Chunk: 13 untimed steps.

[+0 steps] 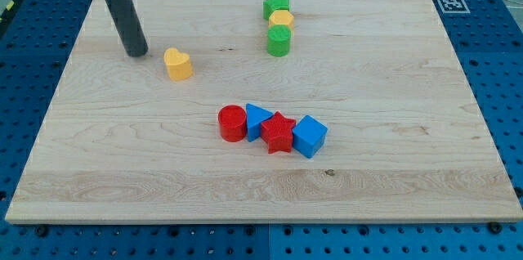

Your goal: Drag the yellow heart below the green circle

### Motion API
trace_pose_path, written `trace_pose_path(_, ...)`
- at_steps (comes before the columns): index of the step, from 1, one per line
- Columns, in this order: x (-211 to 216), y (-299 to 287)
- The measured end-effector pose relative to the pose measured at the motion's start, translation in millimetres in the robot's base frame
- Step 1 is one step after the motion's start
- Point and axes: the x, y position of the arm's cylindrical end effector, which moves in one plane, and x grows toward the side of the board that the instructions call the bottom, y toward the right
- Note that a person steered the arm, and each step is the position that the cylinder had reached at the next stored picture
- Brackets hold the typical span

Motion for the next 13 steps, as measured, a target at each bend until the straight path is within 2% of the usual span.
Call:
trace_pose_path(1, 29.8, 4.2)
trace_pose_path(3, 28.0, 125.5)
trace_pose_path(4, 28.9, 143.2)
trace_pose_path(6, 23.0, 74.0)
trace_pose_path(7, -6.7, 71.1)
trace_pose_path(8, -10.9, 86.1)
trace_pose_path(10, 9.6, 166.3)
trace_pose_path(13, 13.8, 190.8)
